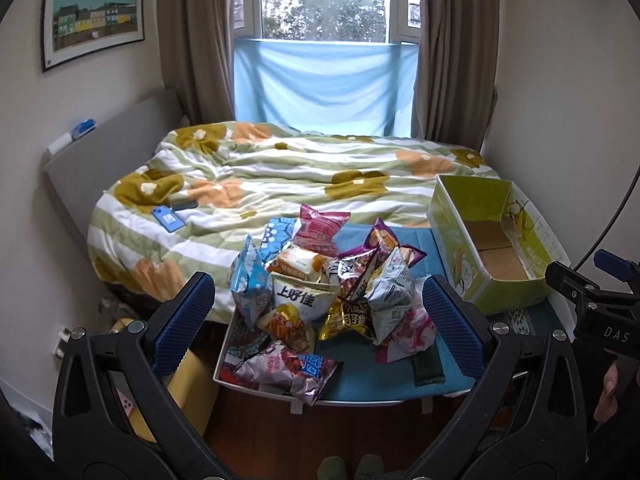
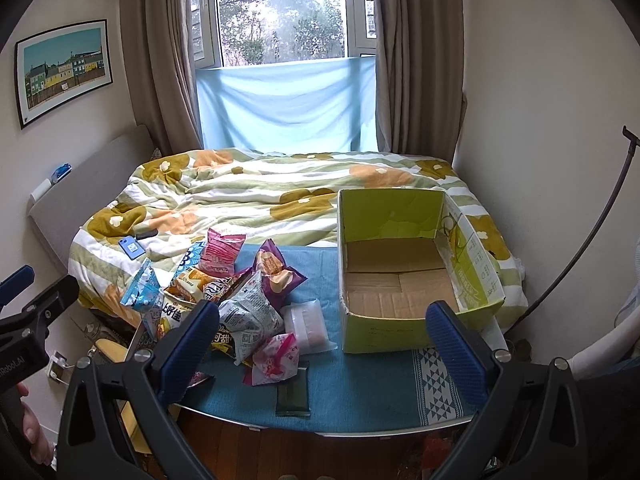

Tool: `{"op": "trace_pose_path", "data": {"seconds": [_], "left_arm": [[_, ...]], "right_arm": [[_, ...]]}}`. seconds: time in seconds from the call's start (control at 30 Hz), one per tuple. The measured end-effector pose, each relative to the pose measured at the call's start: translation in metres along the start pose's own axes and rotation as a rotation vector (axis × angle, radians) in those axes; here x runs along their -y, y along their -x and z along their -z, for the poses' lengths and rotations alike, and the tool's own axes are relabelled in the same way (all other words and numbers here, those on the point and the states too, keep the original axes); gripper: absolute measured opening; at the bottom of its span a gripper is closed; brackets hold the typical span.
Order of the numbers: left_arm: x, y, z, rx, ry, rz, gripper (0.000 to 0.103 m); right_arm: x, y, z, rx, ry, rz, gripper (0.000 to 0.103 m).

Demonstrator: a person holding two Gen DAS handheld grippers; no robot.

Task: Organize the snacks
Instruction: 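Grasp the purple-white snack bag with the left gripper while the right gripper grasps the pink bun bag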

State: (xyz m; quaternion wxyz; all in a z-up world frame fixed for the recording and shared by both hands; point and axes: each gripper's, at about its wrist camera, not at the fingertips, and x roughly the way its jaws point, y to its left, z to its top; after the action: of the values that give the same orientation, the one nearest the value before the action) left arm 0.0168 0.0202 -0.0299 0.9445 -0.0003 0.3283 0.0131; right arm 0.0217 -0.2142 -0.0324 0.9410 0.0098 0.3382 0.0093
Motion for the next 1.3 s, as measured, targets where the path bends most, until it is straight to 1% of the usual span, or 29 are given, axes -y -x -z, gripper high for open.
{"op": "trace_pose_path", "data": {"seconds": [0.17, 0.3, 0.4, 0.53, 0.63, 0.73, 0.87, 0.97, 1.07, 1.3], "left_arm": [[-0.008, -0.029, 0.036, -0.093, -0.002, -0.027, 0.103], [-0.016, -0.06, 0.065, -0.177, -0.024, 0.002, 0.103], [-0.019, -0.085, 0.081, -0.212, -0.076, 0.013, 0.103], [-0.023, -0.119, 0.095, -0.244, -0.162, 0.038, 0.103], [-0.027, -0.144, 0.101, -0.278, -0.224, 0.049, 0.103], [-0.036, -0.167, 0.105, -0.315, -0.256, 0.07, 0.103], [-0.043, -0.201, 0.114, -0.407, -0.267, 0.131, 0.103], [-0.046, -0.22, 0.123, -0.466, -0.251, 0.193, 0.103], [-0.049, -0.229, 0.127, -0.486, -0.243, 0.236, 0.103], [-0.058, -0.246, 0.127, -0.529, -0.213, 0.272, 0.103]], "right_arm": [[0.004, -0.026, 0.012, -0.075, 0.026, -0.05, 0.103], [0.004, -0.053, 0.03, -0.133, 0.034, -0.074, 0.103], [0.003, -0.072, 0.043, -0.176, 0.01, -0.084, 0.103], [-0.005, -0.097, 0.058, -0.211, -0.027, -0.097, 0.103], [-0.013, -0.117, 0.067, -0.238, -0.043, -0.079, 0.103], [-0.022, -0.136, 0.075, -0.273, -0.07, -0.06, 0.103], [-0.034, -0.158, 0.085, -0.312, -0.098, -0.038, 0.103], [-0.043, -0.171, 0.089, -0.334, -0.103, -0.024, 0.103], [-0.05, -0.183, 0.091, -0.344, -0.092, -0.006, 0.103], [-0.059, -0.205, 0.094, -0.337, -0.014, 0.029, 0.103]]}}
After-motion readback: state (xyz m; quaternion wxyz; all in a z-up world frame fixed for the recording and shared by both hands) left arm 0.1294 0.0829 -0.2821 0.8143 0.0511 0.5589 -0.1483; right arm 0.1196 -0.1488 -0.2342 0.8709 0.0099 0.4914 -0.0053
